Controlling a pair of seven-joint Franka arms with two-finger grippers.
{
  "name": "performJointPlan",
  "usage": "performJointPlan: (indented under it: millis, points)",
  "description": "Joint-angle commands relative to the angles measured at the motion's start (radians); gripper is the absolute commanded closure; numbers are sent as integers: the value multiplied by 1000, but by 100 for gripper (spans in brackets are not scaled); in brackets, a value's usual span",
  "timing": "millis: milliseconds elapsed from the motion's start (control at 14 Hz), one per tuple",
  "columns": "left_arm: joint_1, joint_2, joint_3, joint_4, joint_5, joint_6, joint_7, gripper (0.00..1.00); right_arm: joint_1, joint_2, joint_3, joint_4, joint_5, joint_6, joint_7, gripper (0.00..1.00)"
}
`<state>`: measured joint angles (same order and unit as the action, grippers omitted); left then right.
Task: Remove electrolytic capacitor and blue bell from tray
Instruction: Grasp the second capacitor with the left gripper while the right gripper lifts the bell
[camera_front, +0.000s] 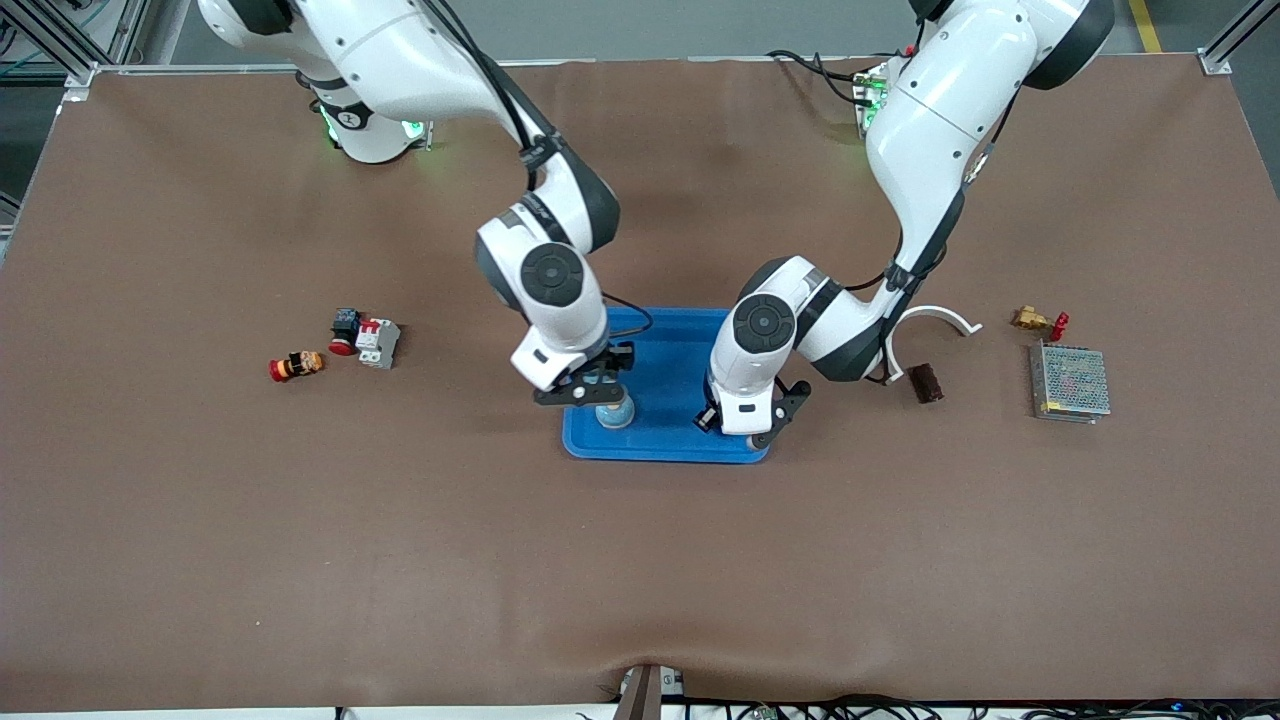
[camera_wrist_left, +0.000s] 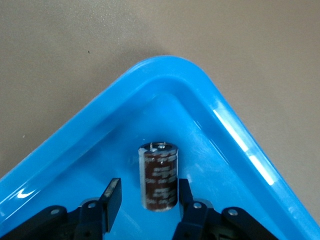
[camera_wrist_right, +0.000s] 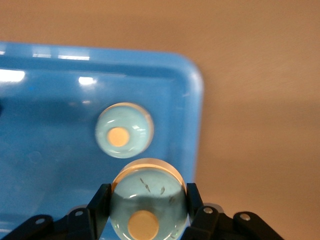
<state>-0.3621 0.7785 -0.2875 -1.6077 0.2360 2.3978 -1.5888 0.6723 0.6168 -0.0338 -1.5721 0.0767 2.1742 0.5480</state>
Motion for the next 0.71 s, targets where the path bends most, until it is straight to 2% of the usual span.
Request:
performJointPlan:
  millis: [0,142,214,427,641]
  points:
    - [-6,18,4,23,25,3,-17,71,-91,-61,17,15,29,-117,-152,48]
    - [-6,10,4,25,29,3,-4,96,-155,-84,17,21,31,-164,-270,48]
    - [-6,-1,4,25,32,3,-3,100,-187,-95,17,21,32,-180,-327,48]
    - [0,-45,2,25,45,-15,0,100,-273,-106,14,24,31,-208,-523,48]
    - [17,-129,1,23,49,-124,100,100,-350,-104,12,21,31,-208,-673,48]
